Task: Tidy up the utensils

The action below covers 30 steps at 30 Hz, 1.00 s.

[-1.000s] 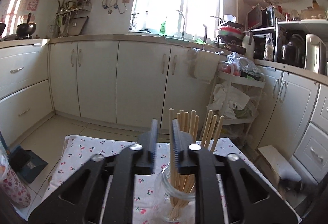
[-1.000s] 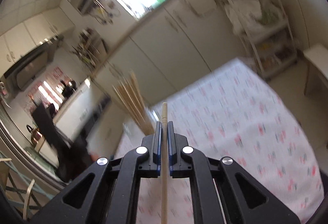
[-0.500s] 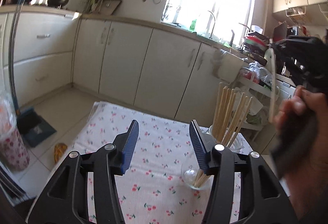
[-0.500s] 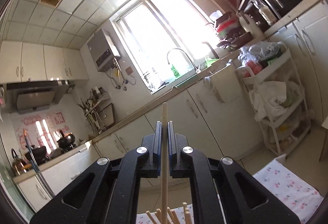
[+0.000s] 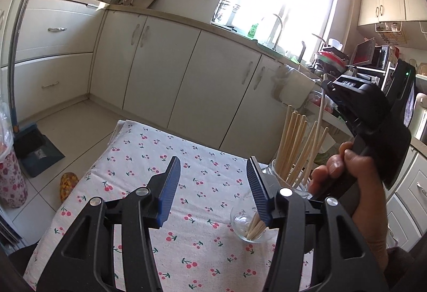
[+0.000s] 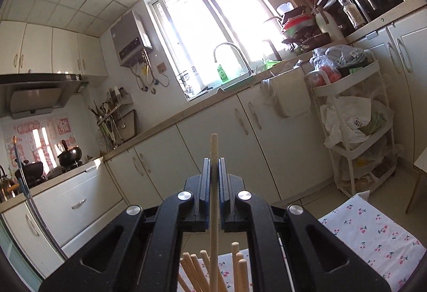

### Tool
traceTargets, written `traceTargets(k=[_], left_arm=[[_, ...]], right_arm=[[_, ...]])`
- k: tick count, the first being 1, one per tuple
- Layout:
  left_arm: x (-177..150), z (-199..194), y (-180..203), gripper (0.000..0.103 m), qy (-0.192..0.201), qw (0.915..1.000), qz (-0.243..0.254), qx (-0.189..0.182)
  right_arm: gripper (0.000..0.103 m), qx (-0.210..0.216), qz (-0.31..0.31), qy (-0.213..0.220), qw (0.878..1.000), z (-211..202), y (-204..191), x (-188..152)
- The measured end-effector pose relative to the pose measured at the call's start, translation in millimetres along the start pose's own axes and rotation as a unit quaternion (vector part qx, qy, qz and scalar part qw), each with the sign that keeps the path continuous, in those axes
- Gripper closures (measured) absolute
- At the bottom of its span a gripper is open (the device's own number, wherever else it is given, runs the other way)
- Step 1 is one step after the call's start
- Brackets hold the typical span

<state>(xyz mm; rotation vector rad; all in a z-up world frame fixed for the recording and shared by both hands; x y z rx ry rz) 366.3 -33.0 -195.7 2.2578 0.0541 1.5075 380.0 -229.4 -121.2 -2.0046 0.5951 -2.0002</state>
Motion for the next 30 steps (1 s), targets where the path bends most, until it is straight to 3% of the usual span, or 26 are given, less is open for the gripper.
traceTargets(k=[12,19,22,24,25,26,28,30], left_arm=[[-1,1,-2,0.052,-0.008,1.0,0.001,0.003],[-2,-4,3,0.043,-0.037,0.9992,0.014,0.011],[2,-14,4,0.035,-0.052,0.9982,0.022,0.021],[5,-23,5,0.03,-0.06,0.9974,0.03,0.025],[8,-31,6,0.025,-0.067,0.9966,0.037,0.031],[9,-37,7,0.021,-0.073,0.9958,0.043,0.033],[14,-55,10,0.019,-0.09,0.9934,0.055,0.046],[19,-76,13,0.017,-0.105,0.9911,0.063,0.053]], right_arm=[[0.097,0.007,-0.035,-0.025,0.999,-14,-1,-33],[0.096,0.019,-0.082,-0.067,0.994,-32,-11,-48],[0.072,0.023,-0.11,-0.104,0.988,-49,-16,-54],[0.068,0.019,-0.119,-0.121,0.985,-69,-17,-52],[0.058,0.016,-0.124,-0.135,0.983,-81,-17,-51],[0.042,0.009,-0.13,-0.151,0.98,-92,-16,-52],[0.027,-0.023,-0.141,-0.184,0.973,-118,-12,-52],[0.025,-0.056,-0.152,-0.239,0.957,-152,-7,-54]])
Point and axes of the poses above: each gripper's, at about its wrist camera, not at the fingertips, and z roughly the way its jaws point, y to its right, x to its top, the point moved 6 cm from there along z, roughly the way its jaws point, and after that the axes turned 2 degrees about y, right-handed, at the moved point
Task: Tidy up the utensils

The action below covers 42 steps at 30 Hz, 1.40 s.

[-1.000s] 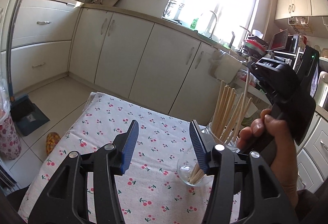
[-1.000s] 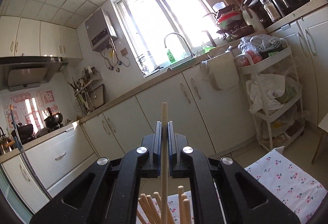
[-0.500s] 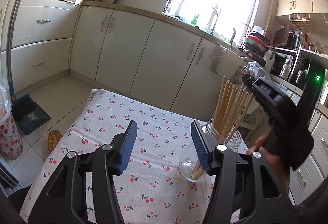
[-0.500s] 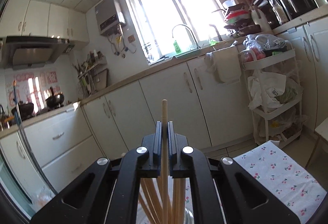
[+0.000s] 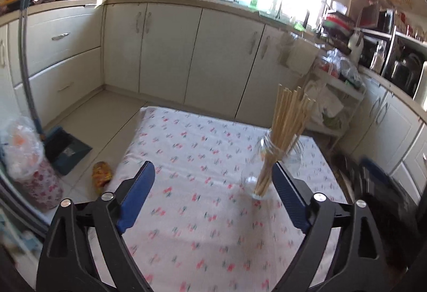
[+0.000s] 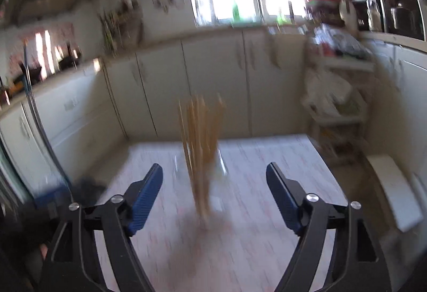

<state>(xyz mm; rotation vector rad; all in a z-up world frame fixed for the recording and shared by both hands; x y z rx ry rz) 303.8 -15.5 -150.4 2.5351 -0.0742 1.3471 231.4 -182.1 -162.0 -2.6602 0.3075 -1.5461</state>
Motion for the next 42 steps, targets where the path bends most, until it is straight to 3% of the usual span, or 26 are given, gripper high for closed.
traceTargets(k=[2,6,14,18,27,42], left_arm=[[-1,-23,1,0.013,-0.011,0.9998,0.01,0.012],[-8,-84,5,0.008,-0.023,0.9986,0.032,0.035],[-36,-207,15,0.008,-0.044,0.9961,0.057,0.051],[-49,-263,12,0.008,-0.03,0.996,0.061,0.058],[-72,-328,9,0.008,-0.03,0.9951,0.073,0.059],[-49,-356,6,0.008,0.014,0.9967,0.057,0.056]], right_arm=[[0.017,-0.014,0.003,-0.038,0.999,-28,5,-17],[0.011,-0.027,0.04,-0.085,0.995,-98,13,-38],[0.007,-0.008,0.052,-0.065,0.997,-233,-23,-26],[0.007,0.001,0.065,-0.047,0.997,-282,-34,-37],[0.007,-0.002,0.057,-0.029,0.998,-336,-43,-47],[0.007,0.015,0.036,0.002,0.999,-359,-59,-32]])
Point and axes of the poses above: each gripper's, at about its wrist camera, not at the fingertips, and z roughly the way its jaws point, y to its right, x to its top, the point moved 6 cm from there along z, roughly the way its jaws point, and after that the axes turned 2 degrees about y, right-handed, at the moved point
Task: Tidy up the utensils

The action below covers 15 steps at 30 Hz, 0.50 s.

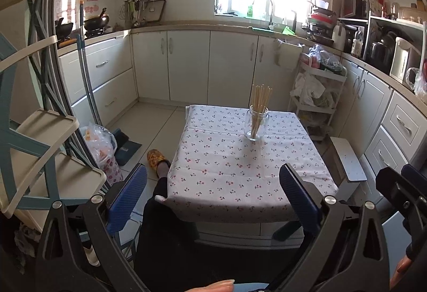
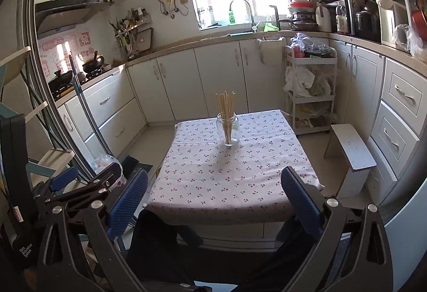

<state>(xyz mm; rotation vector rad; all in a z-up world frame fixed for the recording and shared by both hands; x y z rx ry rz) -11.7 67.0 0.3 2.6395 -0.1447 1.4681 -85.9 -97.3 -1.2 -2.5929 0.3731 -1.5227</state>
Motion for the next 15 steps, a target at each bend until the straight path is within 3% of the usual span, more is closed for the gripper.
traceTargets(k=[15], left_arm=[[0.3,-10.3,-3.8,0.008,0.007,1.0,0.001,-0.001]], right_arm=[[0.007,0.011,-0.003,0.004,1.0,-9.4,-3.9,0.8]])
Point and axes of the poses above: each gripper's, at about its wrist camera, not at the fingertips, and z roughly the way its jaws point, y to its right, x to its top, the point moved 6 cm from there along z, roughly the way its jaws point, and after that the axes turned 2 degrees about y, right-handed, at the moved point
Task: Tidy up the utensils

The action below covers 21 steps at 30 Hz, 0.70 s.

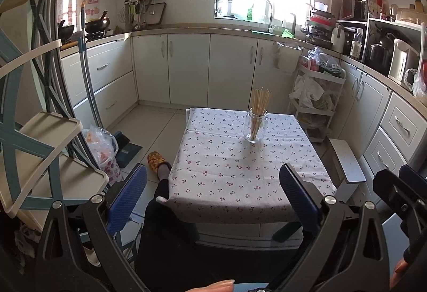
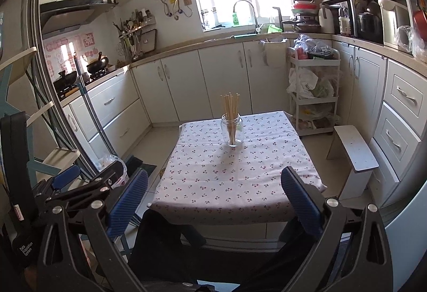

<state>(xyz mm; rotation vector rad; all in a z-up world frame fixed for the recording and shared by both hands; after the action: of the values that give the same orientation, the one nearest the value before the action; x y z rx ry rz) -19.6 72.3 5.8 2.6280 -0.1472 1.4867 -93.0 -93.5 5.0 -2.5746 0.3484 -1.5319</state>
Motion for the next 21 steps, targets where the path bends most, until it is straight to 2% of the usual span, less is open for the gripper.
traceTargets(k=[21], left_arm=[[-2.5,0.9,2.3,0.008,0.001,1.0,0.008,0.004]], right_arm=[[0.007,0.007,-0.003,0.0,1.0,2.2,-5.4,-1.5]])
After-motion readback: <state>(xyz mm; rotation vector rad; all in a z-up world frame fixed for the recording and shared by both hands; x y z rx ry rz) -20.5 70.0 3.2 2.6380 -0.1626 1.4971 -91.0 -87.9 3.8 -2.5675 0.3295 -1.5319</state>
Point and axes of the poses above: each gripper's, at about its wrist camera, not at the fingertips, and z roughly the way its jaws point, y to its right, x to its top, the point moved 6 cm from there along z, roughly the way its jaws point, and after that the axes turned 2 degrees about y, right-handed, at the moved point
